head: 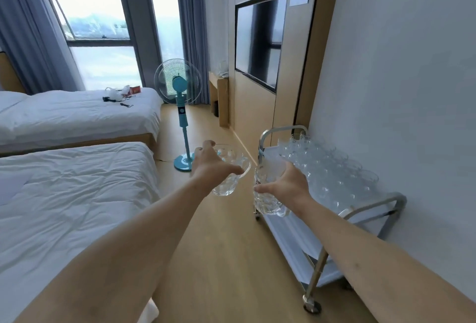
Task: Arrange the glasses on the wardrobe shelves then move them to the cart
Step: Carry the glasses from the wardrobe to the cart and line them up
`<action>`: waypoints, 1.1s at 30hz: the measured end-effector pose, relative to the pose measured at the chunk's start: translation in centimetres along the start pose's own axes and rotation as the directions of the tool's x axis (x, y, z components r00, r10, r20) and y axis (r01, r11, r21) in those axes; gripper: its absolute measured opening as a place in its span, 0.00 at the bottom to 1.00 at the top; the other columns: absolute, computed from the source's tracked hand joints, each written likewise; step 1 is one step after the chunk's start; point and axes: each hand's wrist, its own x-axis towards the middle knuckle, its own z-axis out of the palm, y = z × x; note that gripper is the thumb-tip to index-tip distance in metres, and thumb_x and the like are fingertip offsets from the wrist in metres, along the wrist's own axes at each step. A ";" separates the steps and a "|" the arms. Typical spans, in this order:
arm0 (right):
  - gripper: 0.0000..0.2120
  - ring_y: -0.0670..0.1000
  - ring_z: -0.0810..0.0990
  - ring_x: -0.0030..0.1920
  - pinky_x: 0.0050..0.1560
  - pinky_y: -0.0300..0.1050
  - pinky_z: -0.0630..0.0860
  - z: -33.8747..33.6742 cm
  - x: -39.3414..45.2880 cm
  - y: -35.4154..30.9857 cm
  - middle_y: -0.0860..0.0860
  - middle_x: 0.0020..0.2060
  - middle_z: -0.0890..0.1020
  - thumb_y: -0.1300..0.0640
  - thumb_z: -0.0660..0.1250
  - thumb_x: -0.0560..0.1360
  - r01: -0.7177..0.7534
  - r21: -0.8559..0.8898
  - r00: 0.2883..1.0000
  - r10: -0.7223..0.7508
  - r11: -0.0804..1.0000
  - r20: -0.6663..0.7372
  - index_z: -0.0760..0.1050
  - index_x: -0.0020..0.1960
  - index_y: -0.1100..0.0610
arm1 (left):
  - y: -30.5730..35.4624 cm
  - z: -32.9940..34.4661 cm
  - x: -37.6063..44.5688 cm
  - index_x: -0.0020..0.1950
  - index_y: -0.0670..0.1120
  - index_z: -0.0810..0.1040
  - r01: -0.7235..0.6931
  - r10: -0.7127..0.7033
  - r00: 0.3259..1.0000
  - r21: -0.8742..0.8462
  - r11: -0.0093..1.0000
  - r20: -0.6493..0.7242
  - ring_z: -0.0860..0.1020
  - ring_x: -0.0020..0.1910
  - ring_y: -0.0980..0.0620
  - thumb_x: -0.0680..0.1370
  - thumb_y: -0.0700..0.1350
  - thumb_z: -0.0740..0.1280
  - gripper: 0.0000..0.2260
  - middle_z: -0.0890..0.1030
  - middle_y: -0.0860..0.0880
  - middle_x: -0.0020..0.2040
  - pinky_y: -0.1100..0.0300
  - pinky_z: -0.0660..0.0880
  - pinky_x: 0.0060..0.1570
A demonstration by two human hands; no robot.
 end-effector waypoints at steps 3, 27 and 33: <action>0.59 0.56 0.72 0.70 0.68 0.51 0.72 1.5 2.9 -0.6 0.56 0.71 0.73 0.43 0.86 0.57 -0.056 -0.018 0.998 0.056 0.998 -0.019 0.60 0.78 0.59 | -0.7 0.5 4.5 0.72 0.50 0.67 -0.024 0.023 0.999 0.012 1.000 0.042 0.70 0.56 0.50 0.57 0.53 0.85 0.48 0.72 0.47 0.65 0.53 0.73 0.56; 0.57 0.57 0.72 0.69 0.65 0.49 0.71 7.3 23.6 5.6 0.57 0.70 0.72 0.45 0.86 0.58 -0.272 -0.015 0.950 0.266 0.962 -0.165 0.60 0.78 0.59 | -3.3 14.2 27.0 0.75 0.51 0.64 -0.070 0.068 0.937 -0.007 0.998 0.342 0.69 0.63 0.47 0.58 0.51 0.86 0.50 0.68 0.49 0.68 0.46 0.73 0.66; 0.57 0.58 0.73 0.68 0.63 0.48 0.71 7.5 31.0 9.1 0.57 0.69 0.72 0.45 0.86 0.58 -0.335 0.000 0.931 0.331 0.942 -0.153 0.61 0.78 0.59 | -1.9 20.2 32.5 0.74 0.50 0.64 -0.107 0.073 0.905 0.059 0.993 0.418 0.70 0.63 0.47 0.59 0.51 0.86 0.49 0.69 0.48 0.66 0.46 0.73 0.67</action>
